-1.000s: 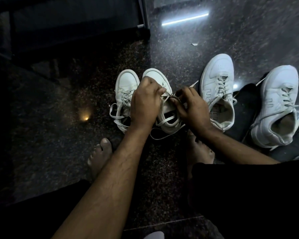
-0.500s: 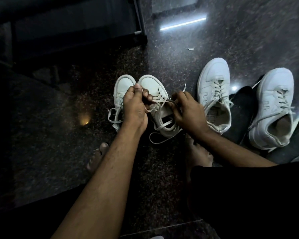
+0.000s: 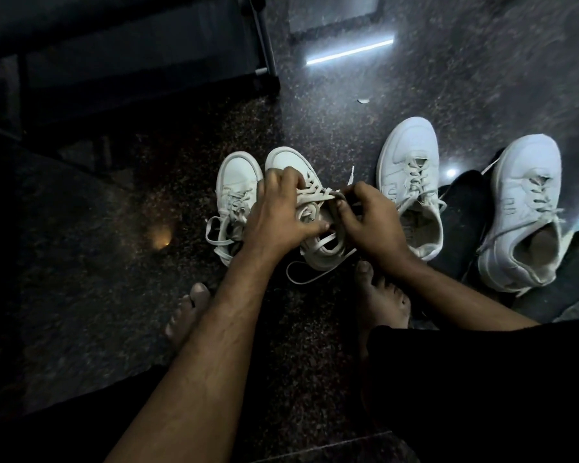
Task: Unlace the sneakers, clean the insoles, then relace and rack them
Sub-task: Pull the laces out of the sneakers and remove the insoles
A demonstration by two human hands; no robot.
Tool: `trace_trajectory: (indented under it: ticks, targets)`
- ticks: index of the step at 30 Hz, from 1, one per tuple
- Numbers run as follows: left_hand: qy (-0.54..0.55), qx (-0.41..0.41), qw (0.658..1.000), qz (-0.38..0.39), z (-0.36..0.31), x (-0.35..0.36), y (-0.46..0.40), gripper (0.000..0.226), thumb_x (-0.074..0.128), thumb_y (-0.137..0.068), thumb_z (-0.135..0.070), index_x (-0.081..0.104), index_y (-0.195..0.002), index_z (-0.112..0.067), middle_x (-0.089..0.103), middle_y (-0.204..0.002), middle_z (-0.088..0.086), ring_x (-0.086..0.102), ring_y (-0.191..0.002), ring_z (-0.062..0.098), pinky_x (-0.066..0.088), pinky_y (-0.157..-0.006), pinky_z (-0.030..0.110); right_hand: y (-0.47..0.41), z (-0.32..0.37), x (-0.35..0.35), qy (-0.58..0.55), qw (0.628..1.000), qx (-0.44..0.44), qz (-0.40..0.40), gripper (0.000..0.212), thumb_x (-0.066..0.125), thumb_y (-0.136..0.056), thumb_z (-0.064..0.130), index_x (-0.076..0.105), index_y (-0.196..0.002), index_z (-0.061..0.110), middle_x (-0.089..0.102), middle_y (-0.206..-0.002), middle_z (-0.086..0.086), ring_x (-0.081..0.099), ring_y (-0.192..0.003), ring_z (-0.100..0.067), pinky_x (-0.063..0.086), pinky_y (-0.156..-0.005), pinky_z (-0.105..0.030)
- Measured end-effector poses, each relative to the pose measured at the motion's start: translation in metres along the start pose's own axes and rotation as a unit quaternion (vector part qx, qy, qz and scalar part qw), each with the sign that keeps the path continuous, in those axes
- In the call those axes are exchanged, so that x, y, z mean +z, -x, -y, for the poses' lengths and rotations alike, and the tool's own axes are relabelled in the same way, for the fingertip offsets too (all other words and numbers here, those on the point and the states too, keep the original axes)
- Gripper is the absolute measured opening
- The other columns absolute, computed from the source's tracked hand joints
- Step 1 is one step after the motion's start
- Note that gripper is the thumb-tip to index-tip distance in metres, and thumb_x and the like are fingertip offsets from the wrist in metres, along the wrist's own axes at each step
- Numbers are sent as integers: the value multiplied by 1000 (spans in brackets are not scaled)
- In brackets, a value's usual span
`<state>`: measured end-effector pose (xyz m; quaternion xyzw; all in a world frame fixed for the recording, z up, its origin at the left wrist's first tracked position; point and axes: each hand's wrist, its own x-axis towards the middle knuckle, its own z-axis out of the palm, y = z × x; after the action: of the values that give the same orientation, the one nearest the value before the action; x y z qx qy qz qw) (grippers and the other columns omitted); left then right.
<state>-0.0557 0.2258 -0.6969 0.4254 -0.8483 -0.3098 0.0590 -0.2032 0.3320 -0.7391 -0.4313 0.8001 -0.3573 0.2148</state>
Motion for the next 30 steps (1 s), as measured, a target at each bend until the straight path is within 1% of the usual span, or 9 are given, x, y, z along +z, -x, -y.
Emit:
trace_trajectory:
  ticks: [5,8,14,17,20,23,26,28,30]
  targets:
    - [-149,-81,978,-121,-7,3,5,54,77,-64,-48,52,-103,-20,53,-108,6,50,-102,30,47,-82,46,-6,10,5,1,1000,-24,-10,17,58,-93,30,60,-104,17,61,-98,0,60,-85,-17,52,-76,-40]
    - [-192,13,971,-142,-1,2,4,32,77,-78,-40,59,-97,-20,55,-102,3,53,-96,25,45,-78,42,-15,13,6,-7,1000,-6,-19,18,59,-93,31,57,-106,19,60,-99,3,60,-79,-11,53,-74,-40]
    - [-25,46,998,34,13,15,6,47,64,-82,-64,75,-95,-21,42,-97,-2,50,-92,17,45,-72,32,-19,13,1,-5,1000,-3,-4,17,66,-90,29,58,-101,18,59,-95,3,59,-76,-12,52,-74,-36]
    - [35,22,997,67,24,15,3,29,80,-78,-48,78,-82,-20,41,-98,-1,49,-96,19,45,-79,31,-18,14,1,-4,1000,-3,-6,18,66,-90,30,59,-102,18,58,-95,4,57,-76,-10,51,-74,-34]
    - [222,-21,975,-5,17,6,2,11,80,-84,-25,75,-80,-16,49,-99,1,57,-89,11,49,-78,24,-18,14,3,-5,1000,-2,-5,19,65,-90,32,58,-102,20,55,-95,7,56,-76,-8,52,-75,-35]
    - [392,-161,898,-121,12,-12,-2,19,63,-97,-21,65,-83,-9,63,-87,14,65,-70,16,53,-61,31,-18,13,3,-10,1000,0,-2,19,65,-91,33,57,-103,21,54,-96,9,55,-76,-7,52,-75,-36]
    - [28,-188,978,-90,25,-26,-9,22,54,-92,-30,61,-89,-9,63,-94,17,65,-83,40,50,-66,44,-15,14,4,-9,1000,2,2,21,63,-92,34,54,-106,21,56,-99,6,58,-79,-9,53,-76,-39]
    - [-184,-178,967,-16,18,-26,-6,29,58,-91,-24,58,-116,-10,55,-121,15,60,-107,39,49,-79,46,-13,15,3,8,1000,-15,2,26,60,-93,34,50,-112,20,56,-105,3,59,-84,-14,53,-73,-41]
    - [-218,-132,966,-49,6,-21,-1,41,61,-86,-24,55,-125,-12,53,-125,14,54,-115,36,48,-84,46,-11,15,0,67,996,-52,0,27,58,-94,33,48,-115,20,51,-111,0,59,-85,-20,50,-63,-39]
